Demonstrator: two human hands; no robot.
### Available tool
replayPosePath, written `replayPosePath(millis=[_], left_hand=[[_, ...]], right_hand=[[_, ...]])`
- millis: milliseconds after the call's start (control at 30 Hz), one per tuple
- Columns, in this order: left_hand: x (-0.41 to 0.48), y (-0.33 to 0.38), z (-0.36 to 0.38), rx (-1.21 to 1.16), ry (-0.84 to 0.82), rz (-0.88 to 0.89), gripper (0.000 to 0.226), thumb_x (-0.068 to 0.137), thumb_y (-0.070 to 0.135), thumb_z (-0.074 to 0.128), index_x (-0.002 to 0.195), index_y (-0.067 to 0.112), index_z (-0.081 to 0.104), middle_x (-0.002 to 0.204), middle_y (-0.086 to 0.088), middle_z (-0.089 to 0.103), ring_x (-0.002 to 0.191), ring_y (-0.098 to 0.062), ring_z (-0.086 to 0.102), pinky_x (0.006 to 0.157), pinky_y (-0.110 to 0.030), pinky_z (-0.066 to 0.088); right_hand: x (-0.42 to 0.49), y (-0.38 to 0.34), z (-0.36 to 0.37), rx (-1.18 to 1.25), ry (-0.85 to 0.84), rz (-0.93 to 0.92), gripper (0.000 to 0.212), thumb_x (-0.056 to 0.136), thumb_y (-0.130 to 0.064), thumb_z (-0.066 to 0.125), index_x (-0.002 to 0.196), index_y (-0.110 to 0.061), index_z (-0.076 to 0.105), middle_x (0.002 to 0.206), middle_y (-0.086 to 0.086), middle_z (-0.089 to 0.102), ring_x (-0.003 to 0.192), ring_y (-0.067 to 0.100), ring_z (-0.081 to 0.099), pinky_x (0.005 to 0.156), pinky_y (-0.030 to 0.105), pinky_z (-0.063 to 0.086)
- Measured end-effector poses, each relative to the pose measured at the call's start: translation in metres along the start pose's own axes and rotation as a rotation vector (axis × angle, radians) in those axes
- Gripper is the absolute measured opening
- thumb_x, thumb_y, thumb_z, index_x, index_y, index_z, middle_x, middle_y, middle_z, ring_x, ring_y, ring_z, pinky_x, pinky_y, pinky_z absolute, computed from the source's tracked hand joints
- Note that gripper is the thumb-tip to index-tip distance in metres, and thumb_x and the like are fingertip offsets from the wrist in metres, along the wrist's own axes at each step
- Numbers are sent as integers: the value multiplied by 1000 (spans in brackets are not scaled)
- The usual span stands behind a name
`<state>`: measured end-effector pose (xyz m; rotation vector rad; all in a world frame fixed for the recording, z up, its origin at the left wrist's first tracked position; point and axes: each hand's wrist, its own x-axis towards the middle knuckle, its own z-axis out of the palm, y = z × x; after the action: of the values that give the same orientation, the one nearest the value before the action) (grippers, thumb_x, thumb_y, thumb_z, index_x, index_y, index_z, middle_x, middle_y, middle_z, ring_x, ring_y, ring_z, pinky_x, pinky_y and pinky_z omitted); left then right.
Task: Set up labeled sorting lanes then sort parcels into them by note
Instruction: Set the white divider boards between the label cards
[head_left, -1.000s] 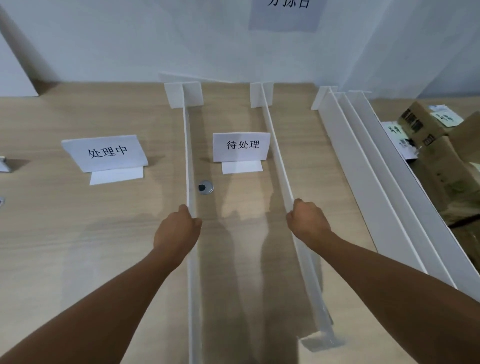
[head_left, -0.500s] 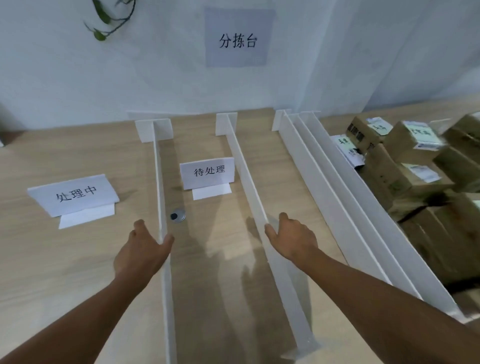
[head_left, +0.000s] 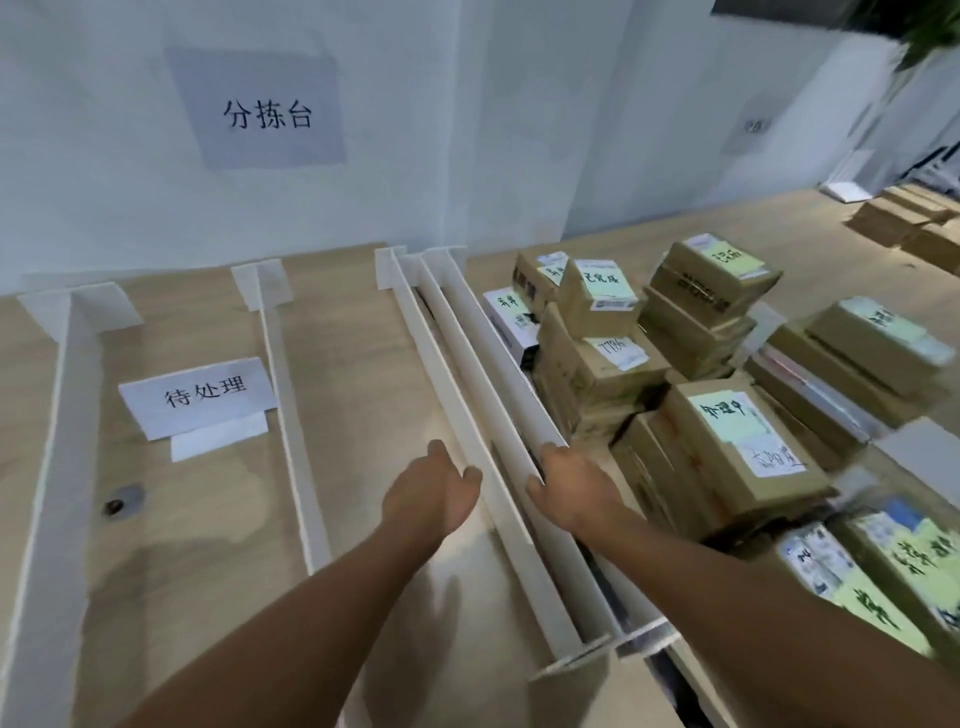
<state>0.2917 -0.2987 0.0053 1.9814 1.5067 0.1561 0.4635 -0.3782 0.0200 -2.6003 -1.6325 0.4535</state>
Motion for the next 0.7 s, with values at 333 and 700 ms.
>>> replayPosePath(millis=[333, 700], left_hand=[[22, 48, 111, -70, -36, -293, 45, 95, 24, 50, 136, 9, 40, 120, -11, 62, 96, -28, 59, 76, -35, 46], [-26, 20, -43, -35, 248, -95, 21, 95, 18, 49, 109, 2, 45, 90, -13, 56, 84, -35, 57, 70, -35, 39]], right_hand=[[22, 37, 43, 11, -130, -43, 21, 99, -16, 51, 116, -5, 58, 116, 17, 67, 109, 38, 64, 84, 39, 52], [5, -9, -47, 196, 12, -109, 26, 93, -19, 52, 70, -15, 41, 79, 7, 54, 72, 26, 52, 54, 28, 34]])
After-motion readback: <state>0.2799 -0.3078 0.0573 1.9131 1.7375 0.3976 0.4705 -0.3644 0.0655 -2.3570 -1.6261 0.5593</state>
